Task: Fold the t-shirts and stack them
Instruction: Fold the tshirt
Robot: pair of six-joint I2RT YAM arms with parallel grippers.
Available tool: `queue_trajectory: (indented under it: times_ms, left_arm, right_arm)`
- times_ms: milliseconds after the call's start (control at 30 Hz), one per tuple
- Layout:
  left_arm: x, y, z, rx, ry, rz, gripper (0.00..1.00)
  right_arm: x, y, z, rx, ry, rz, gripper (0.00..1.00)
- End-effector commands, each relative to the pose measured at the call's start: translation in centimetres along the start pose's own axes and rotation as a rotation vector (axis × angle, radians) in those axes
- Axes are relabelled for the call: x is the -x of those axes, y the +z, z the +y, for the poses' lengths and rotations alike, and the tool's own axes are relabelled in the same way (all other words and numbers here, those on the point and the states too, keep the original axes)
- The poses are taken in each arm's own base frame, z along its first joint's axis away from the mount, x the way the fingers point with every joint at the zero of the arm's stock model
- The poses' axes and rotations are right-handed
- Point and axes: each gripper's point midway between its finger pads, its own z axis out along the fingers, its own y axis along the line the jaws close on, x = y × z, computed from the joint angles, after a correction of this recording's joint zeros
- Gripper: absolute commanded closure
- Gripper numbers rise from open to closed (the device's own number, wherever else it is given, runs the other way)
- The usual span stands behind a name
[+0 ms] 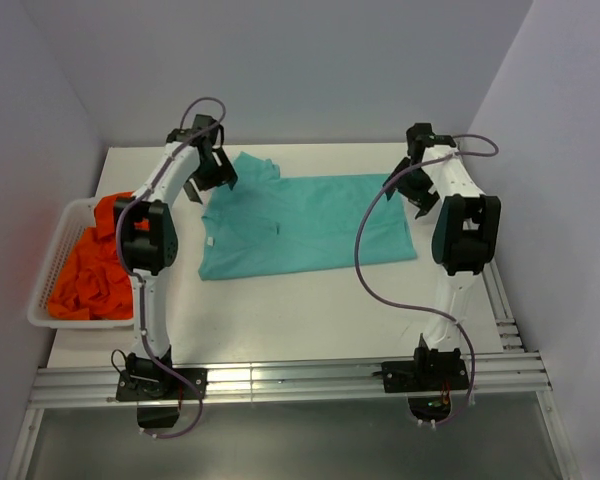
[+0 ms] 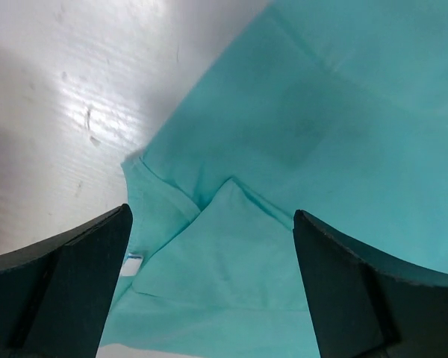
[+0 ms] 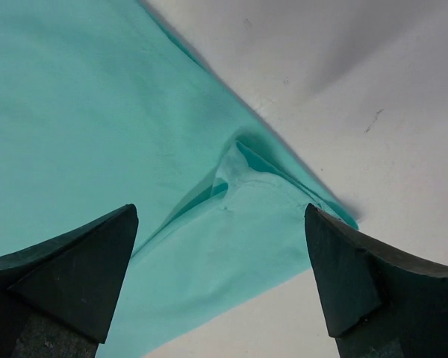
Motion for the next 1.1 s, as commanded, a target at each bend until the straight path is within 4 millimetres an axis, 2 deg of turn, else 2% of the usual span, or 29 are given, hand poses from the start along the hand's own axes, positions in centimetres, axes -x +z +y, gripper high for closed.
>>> queue_trajectory:
  times_ms: [0, 33, 67, 100, 167, 233, 267, 333, 367, 400, 433, 533, 567, 633, 667, 733, 767, 833, 967, 1067]
  left_arm:
    - [7.1, -5.7, -0.1, -0.161, -0.094, -0.167, 0.05]
    - [8.0, -5.9, -0.3, -0.196, -0.107, -0.169, 0.07]
    - [8.8, -5.2, 0.4, -0.201, -0.138, -0.161, 0.08]
    - [9.4, -3.9, 0.3, -0.211, -0.153, -0.16, 0.09]
    - [10.5, -2.7, 0.1, -0.253, -0.2, -0.159, 0.1]
    - [12.9, -3.1, -1.3, -0.327, -0.211, -0.23, 0.08]
    - [13.4, -2.5, -1.8, -0.345, -0.209, -0.24, 0.07]
    - [15.3, -2.8, -3.6, -0.428, -0.217, -0.28, 0.06]
    - [14.7, -1.1, -4.5, -0.489, -0.219, -0.222, 0.06]
    - [14.9, -0.4, -4.9, -0.526, -0.233, -0.202, 0.07]
    - [15.6, 1.1, -5.0, -0.553, -0.275, -0.194, 0.07]
    - [15.7, 2.6, -6.1, -0.604, -0.307, -0.172, 0.09]
    - [15.7, 4.0, -6.5, -0.617, -0.317, -0.166, 0.09]
    - [15.7, 4.6, -7.1, -0.65, -0.335, -0.152, 0.09]
    - [15.2, 6.0, -7.3, -0.648, -0.343, -0.134, 0.09]
    - [14.9, 6.7, -7.8, -0.67, -0.35, -0.11, 0.11]
    - [14.1, 7.9, -7.9, -0.659, -0.349, -0.089, 0.12]
    - [13.1, 8.8, -8.1, -0.644, -0.335, -0.07, 0.15]
    - [11.0, 9.4, -8.7, -0.62, -0.296, -0.036, 0.23]
    - [8.8, 9.8, -8.7, -0.579, -0.251, 0.009, 0.33]
  right_arm:
    - [2.6, -5.6, -0.1, 0.049, 0.037, -0.115, 0.0]
    - [3.1, -6.4, 0.1, 0.071, 0.04, -0.131, 0.0]
    - [3.2, -7.0, 0.3, 0.09, 0.042, -0.137, 0.0]
    - [3.5, -7.8, 0.3, 0.111, 0.05, -0.146, 0.0]
    - [3.4, -8.2, 0.2, 0.124, 0.056, -0.146, 0.0]
    - [2.8, -8.2, 0.2, 0.137, 0.055, -0.128, 0.0]
    - [2.5, -8.4, 0.1, 0.143, 0.054, -0.125, 0.0]
    - [1.5, -7.7, -0.3, 0.135, 0.05, -0.098, 0.0]
    - [1.3, -7.9, -0.4, 0.14, 0.052, -0.098, 0.0]
    - [0.7, -7.3, -0.7, 0.132, 0.049, -0.085, 0.0]
    - [0.5, -7.2, -0.8, 0.134, 0.049, -0.081, 0.0]
    - [-0.4, -6.8, -1.2, 0.133, 0.045, -0.066, 0.0]
    - [-0.5, -7.0, -1.3, 0.137, 0.046, -0.067, 0.0]
    - [-1.0, -6.8, -1.6, 0.132, 0.04, -0.057, 0.0]
    - [-1.0, -6.9, -1.8, 0.133, 0.04, -0.058, 0.0]
    - [-1.2, -6.9, -2.0, 0.133, 0.038, -0.061, 0.0]
    - [-1.3, -7.0, -2.0, 0.133, 0.039, -0.062, 0.0]
    - [-1.5, -7.0, -2.2, 0.136, 0.04, -0.06, 0.0]
    - [-1.7, -6.5, -2.3, 0.128, 0.044, -0.054, 0.0]
    - [-1.6, -6.2, -2.1, 0.126, 0.045, -0.054, 0.0]
